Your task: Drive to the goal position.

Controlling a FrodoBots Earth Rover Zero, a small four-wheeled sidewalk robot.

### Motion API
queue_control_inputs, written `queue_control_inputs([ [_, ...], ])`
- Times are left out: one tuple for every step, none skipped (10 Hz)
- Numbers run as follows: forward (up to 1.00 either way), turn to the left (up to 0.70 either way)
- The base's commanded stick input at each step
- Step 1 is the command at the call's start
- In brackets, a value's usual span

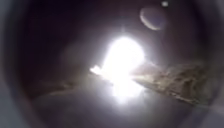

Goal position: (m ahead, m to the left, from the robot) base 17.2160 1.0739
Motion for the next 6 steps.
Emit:
queue_control_inputs([
  [1.0,0.0],
  [1.0,0.0],
  [1.0,0.0],
  [1.0,0.0],
  [1.0,0.0],
  [1.0,0.0],
])
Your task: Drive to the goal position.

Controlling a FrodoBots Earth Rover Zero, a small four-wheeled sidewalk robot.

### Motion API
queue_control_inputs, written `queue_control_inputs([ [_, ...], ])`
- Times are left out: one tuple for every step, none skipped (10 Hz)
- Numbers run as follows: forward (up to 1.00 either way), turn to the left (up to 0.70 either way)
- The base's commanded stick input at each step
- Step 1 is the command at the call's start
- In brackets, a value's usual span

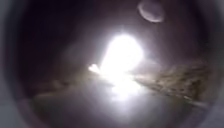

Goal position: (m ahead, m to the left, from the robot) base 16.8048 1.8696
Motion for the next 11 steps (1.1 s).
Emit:
queue_control_inputs([
  [1.0,0.0],
  [1.0,0.0],
  [1.0,0.0],
  [1.0,0.02],
  [1.0,0.03],
  [1.0,0.03],
  [1.0,0.02],
  [1.0,0.02],
  [1.0,0.03],
  [1.0,0.03],
  [1.0,0.03],
])
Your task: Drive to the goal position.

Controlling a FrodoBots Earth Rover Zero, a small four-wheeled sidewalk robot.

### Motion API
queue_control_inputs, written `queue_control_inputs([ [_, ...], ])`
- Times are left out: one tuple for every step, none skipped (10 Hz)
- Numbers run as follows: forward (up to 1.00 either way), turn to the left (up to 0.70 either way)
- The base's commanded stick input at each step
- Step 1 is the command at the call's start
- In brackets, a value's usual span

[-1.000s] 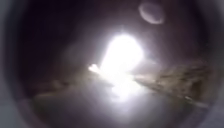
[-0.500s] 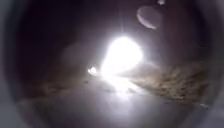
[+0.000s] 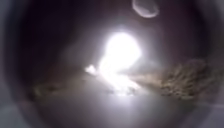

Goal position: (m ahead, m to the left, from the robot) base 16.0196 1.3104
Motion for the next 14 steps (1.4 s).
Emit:
queue_control_inputs([
  [1.0,0.03],
  [1.0,0.03],
  [1.0,0.03],
  [1.0,0.03],
  [1.0,0.03],
  [1.0,0.03],
  [1.0,0.03],
  [1.0,0.03],
  [1.0,0.03],
  [1.0,0.03],
  [1.0,0.03],
  [1.0,0.03],
  [1.0,0.03],
  [1.0,0.03],
])
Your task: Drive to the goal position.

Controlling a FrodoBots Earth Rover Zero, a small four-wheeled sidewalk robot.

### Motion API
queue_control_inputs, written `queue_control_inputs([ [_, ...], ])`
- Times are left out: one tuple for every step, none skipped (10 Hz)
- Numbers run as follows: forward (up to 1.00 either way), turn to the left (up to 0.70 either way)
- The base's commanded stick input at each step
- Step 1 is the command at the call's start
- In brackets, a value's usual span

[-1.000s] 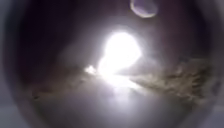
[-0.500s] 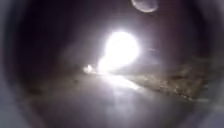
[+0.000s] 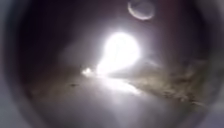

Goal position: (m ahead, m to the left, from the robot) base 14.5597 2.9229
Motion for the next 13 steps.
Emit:
queue_control_inputs([
  [1.0,0.03],
  [1.0,0.03],
  [1.0,0.03],
  [1.0,0.03],
  [1.0,0.04],
  [1.0,0.04],
  [1.0,0.05],
  [1.0,0.07],
  [1.0,0.07],
  [1.0,0.05],
  [1.0,0.05],
  [1.0,0.05],
  [1.0,0.05],
])
